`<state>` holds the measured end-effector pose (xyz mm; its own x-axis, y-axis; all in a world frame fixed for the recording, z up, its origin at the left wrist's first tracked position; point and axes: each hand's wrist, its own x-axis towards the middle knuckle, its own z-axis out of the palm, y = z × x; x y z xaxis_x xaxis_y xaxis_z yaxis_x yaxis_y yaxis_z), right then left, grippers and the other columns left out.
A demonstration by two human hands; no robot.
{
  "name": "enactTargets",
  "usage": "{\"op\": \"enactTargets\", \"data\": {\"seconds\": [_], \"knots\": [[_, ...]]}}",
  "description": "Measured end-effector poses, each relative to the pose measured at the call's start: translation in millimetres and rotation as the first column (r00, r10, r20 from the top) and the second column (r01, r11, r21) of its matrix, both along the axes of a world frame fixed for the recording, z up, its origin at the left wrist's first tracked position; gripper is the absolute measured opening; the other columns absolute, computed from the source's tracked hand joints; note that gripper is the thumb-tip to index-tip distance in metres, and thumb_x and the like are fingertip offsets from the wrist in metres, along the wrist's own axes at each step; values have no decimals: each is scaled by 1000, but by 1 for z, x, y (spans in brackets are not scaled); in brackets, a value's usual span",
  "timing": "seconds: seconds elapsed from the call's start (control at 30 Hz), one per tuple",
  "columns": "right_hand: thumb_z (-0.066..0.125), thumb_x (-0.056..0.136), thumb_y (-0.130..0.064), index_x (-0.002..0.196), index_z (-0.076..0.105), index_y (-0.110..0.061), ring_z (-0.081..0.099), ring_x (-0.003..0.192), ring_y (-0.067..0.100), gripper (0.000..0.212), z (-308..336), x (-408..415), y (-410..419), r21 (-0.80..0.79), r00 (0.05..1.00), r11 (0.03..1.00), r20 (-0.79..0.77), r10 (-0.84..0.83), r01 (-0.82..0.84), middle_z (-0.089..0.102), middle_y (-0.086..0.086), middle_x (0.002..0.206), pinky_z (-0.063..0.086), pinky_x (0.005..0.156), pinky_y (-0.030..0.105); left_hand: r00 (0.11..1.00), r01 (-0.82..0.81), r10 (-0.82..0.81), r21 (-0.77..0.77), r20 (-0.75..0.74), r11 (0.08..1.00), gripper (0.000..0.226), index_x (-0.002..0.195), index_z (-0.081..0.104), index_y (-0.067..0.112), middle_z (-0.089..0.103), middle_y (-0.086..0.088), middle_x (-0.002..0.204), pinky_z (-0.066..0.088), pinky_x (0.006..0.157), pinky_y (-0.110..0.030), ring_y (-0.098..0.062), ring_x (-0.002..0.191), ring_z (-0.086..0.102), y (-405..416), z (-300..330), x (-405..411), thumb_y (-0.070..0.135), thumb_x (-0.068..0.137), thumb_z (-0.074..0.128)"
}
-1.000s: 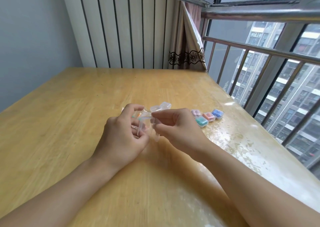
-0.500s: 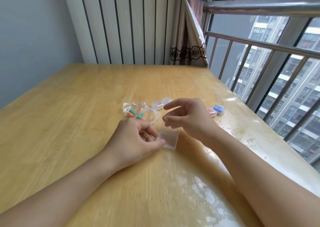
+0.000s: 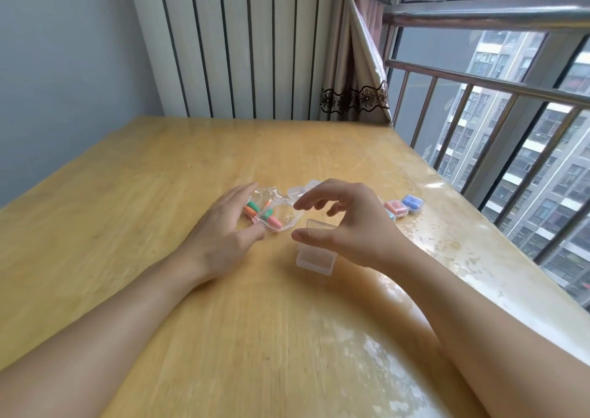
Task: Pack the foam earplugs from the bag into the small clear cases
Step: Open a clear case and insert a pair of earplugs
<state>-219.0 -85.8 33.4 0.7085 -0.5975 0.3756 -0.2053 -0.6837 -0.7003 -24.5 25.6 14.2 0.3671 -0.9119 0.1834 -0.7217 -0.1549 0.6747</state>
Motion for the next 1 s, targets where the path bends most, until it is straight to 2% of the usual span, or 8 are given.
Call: {"op": "enactTargets", "data": {"seconds": [0.1,0.17,0.27,0.4,0.53,0.67,0.77,1.0], "knots": [[75,82,-30,91,80,-25,67,91,7,11,2,3,8,42,998,997,38,57,-58,76,-10,91,49,76,20,995,55,-49,65,-90,996,52,126,49,37,54,2,141,36,110,-43,-18,131,47,-4,-4,0,50,76,42],[70,92,-28,87,80,-20,66,82,3,14,1,7,8,89,997,996,82,9,-17,77,-7,86,46,69,18,996,35,-33,17,-81,999,39,122,52,32,63,0,123,43,102,-40,-22,117,56,-5,-6,2,45,89,34],[69,94,-26,87,81,-17,60,72,-3,16,-6,11,6,-11,997,997,2,-74,74,74,-13,78,41,64,13,991,31,-36,-36,-129,999,47,132,57,32,65,17,117,39,98,-19,-6,119,55,-7,-10,2,41,95,28],[70,89,-28,85,82,-24,60,77,8,13,-10,15,9,-262,989,964,-132,-74,37,70,-7,79,49,71,30,969,29,-50,-88,-242,996,53,129,63,26,68,10,121,43,103,-25,-7,120,59,-9,-9,-2,46,97,26],[66,93,-40,88,82,-31,56,85,17,19,-8,19,17,-403,974,915,-205,-94,4,63,-5,81,49,76,40,983,35,-43,-49,-178,998,41,134,59,27,66,11,125,42,95,-15,-3,117,59,-9,-11,0,9,99,46],[57,97,-48,102,80,-33,56,96,19,28,-8,23,21,-456,945,890,-293,-143,-7,70,-6,92,46,82,38,980,25,-32,-39,-196,999,50,127,63,26,65,11,126,46,93,-13,0,118,59,-10,-11,3,-5,87,57],[53,99,-49,107,77,-36,56,97,14,28,-6,23,22,-455,933,891,-323,-158,-6,74,-12,99,43,85,36,980,15,-25,-51,-197,999,48,122,63,30,65,15,119,49,101,-26,2,114,62,-9,-11,5,1,83,70],[54,97,-49,107,74,-37,62,91,16,25,-7,24,18,-436,916,900,-355,-186,14,74,-11,92,44,80,34,957,10,-37,-96,-288,995,40,107,67,28,74,5,104,55,96,-29,-1,95,73,-7,-11,8,0,81,77]]}}
